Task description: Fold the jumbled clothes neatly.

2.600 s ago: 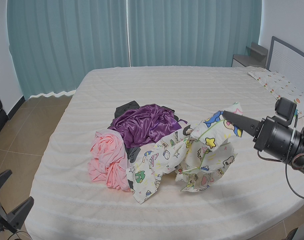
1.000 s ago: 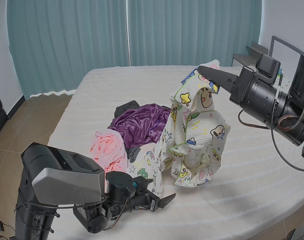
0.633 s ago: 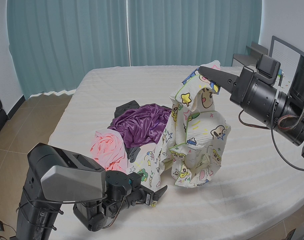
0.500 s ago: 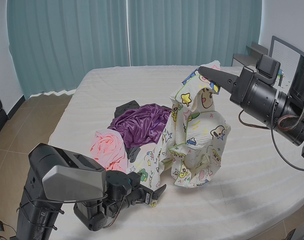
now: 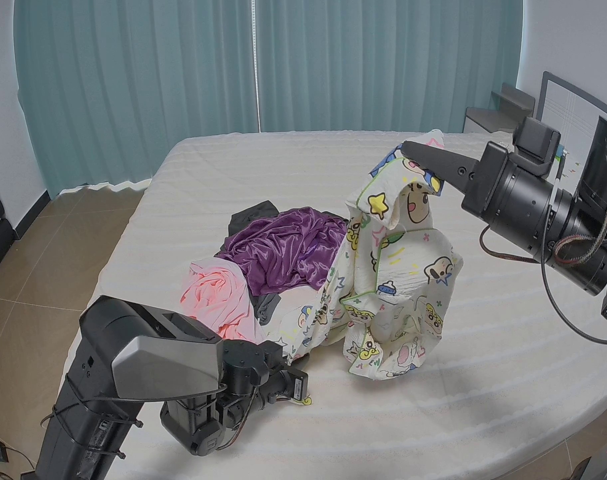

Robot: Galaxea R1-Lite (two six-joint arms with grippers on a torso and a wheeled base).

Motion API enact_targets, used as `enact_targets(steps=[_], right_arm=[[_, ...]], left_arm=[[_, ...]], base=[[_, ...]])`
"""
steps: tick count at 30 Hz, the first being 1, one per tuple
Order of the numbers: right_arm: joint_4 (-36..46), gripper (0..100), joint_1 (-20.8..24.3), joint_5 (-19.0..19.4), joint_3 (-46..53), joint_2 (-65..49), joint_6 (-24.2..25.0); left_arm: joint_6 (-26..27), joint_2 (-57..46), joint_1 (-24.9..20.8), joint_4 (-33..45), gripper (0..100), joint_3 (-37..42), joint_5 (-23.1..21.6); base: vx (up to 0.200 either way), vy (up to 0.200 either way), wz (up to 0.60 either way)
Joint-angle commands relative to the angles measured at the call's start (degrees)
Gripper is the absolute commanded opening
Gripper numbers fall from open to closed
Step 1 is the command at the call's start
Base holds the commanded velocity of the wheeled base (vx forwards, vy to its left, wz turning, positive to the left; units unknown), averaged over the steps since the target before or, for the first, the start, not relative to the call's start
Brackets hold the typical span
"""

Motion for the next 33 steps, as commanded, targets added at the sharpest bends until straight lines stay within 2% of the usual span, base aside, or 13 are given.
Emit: enact_targets(steps=[1,3,4,8,11,14,17,19,21,23,24,26,33], right_arm=[[-0.20,0,-3.10,0.02,1.57,-0.12,0.01],[-0.11,0,-3.80,-0.07,1.75,-0.12,0.01],[-0.11,0,-5.38,-0.07,2.28,-0.12,0.01],[-0.03,0,-7.05,-0.07,3.51,0.15,-0.08],[-0.11,0,-10.92,-0.07,5.88,1.47,-0.25],[-0.55,0,-13.99,-0.24,6.14,2.96,-0.52],[-0.64,0,-17.77,-2.00,3.07,3.93,-0.52],[-0.64,0,-18.92,-2.97,1.31,4.19,-0.25],[-0.64,0,-19.62,-4.81,-1.06,3.84,-0.16],[-0.64,0,-19.62,-5.69,-1.94,3.58,-0.16],[-0.64,0,-19.27,-7.63,-4.05,2.70,-0.25],[-0.38,0,-18.83,-9.12,-6.86,0.67,-0.60],[1.12,0,-15.84,-9.30,-10.91,-5.57,-0.69]], left_arm=[[-0.56,-6.85,2.89,-1.00,0,8.42,-0.18],[-0.56,-8.35,3.42,-1.00,0,10.09,-0.18],[-0.65,-13.35,5.09,-1.00,0,14.39,-0.27],[-1.17,-18.01,6.32,-1.00,0,16.24,-0.09],[-7.33,-27.59,7.64,-1.00,0,16.41,0.52],[-7.85,-32.25,8.60,0.32,0,15.71,1.40],[-7.85,-37.79,9.39,5.86,0,10.79,4.30],[-7.85,-40.07,9.75,9.46,0,7.36,5.97],[-7.85,-43.06,9.75,16.41,0,2.35,7.90],[-7.85,-44.12,9.75,19.31,0,0.59,8.52],[-7.85,-46.31,9.75,25.55,0,-3.54,9.40],[-7.94,-49.39,9.48,32.31,0,-8.46,11.07],[-8.38,-56.60,8.34,41.45,0,-13.64,11.77]], base=[[0.000,0.000,0.00],[0.000,0.000,0.00],[0.000,0.000,0.00],[0.000,0.000,0.00],[0.000,0.000,0.00],[0.000,0.000,0.00],[0.000,0.000,0.00],[0.000,0.000,0.00],[0.000,0.000,0.00],[0.000,0.000,0.00],[0.000,0.000,0.00],[0.000,0.000,0.00],[0.000,0.000,0.00]])
